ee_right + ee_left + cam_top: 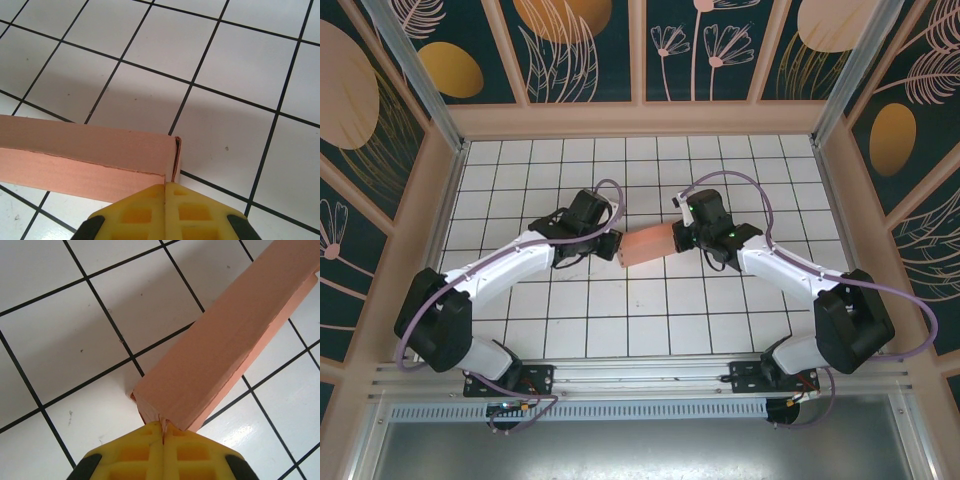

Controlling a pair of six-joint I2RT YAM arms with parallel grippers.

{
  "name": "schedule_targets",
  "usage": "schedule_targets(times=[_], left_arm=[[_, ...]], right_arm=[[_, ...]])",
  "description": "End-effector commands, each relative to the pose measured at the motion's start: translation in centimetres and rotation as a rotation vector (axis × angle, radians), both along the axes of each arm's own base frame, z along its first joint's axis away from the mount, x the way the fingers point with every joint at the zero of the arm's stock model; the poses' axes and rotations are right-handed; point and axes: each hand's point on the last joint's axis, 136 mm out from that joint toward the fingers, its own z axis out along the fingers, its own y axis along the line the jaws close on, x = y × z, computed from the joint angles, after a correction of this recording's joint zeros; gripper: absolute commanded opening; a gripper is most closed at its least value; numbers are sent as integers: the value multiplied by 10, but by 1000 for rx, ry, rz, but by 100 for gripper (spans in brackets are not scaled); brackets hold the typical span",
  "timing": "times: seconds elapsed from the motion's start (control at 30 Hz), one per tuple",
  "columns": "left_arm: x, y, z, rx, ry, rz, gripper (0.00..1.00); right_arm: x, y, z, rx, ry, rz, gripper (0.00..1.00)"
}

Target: Fold the paper box

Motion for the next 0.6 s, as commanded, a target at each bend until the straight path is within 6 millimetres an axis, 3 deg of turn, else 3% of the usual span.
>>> schedule_targets(times=[0.0, 0.13, 0.4, 0.57], left_arm=[[7, -12, 15, -69, 20, 32, 0], [11, -16, 19, -75, 31, 40, 0], [14, -7, 8, -13, 40, 68, 0], [17, -13, 11, -43, 66, 87, 0]], right_arm=[[6, 7, 17, 21, -37, -16, 0], [8, 11, 28, 50, -49, -17, 0], [14, 3, 33, 4, -56, -64, 0], [15, 4, 31, -7, -50, -58, 0]])
